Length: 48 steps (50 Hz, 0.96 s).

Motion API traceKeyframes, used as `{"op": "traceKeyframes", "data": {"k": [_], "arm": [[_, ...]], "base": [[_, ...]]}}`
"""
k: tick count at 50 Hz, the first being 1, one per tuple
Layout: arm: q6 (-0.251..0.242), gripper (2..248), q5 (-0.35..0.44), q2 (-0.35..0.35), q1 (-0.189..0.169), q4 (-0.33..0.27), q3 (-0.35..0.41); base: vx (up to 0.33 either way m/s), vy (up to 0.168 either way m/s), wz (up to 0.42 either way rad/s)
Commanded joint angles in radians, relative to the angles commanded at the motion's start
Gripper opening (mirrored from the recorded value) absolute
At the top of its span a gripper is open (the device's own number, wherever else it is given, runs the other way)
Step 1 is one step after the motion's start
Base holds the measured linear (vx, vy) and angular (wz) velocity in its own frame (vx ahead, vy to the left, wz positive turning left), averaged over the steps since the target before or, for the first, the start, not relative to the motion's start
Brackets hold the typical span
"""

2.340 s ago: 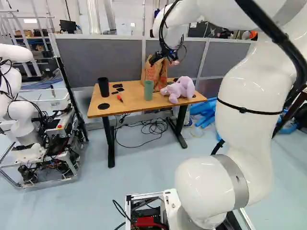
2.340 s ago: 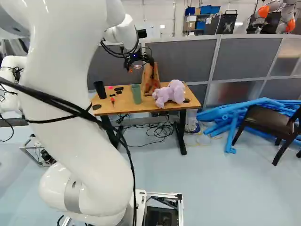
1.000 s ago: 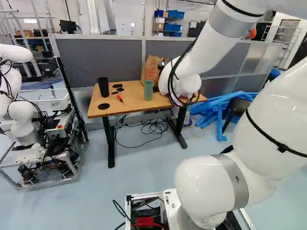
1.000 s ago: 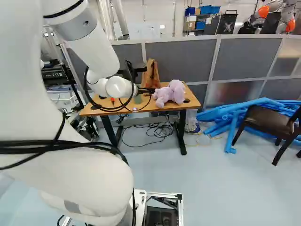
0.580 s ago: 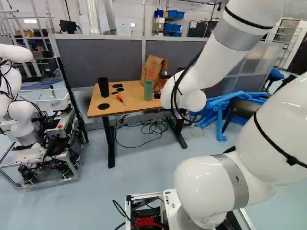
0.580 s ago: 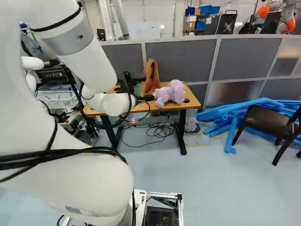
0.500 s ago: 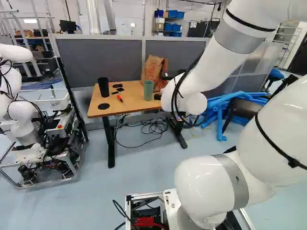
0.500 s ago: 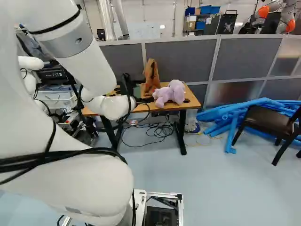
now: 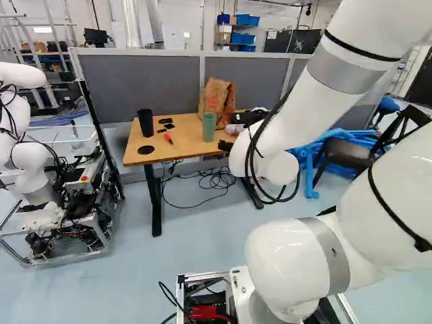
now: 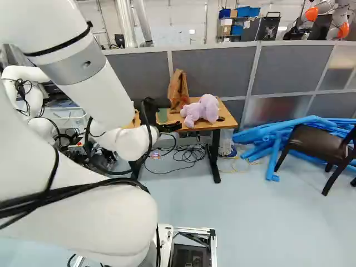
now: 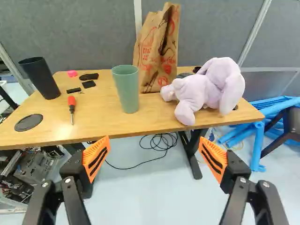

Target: Pick up the bag on the ground and place it on the table

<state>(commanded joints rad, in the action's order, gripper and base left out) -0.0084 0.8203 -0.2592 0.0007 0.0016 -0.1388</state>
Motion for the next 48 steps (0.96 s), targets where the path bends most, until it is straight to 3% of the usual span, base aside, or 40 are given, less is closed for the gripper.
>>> {"op": "traceKeyframes", "data": {"k": [21, 48], "arm": [[0.008, 247, 0.047, -0.018, -0.001, -0.001, 0.046], [0.008, 247, 0.052, -0.02, -0.001, -0.002, 0.052]], "base": [[0.0, 0.0, 0.0], [0.0, 0.0, 0.0]]}}
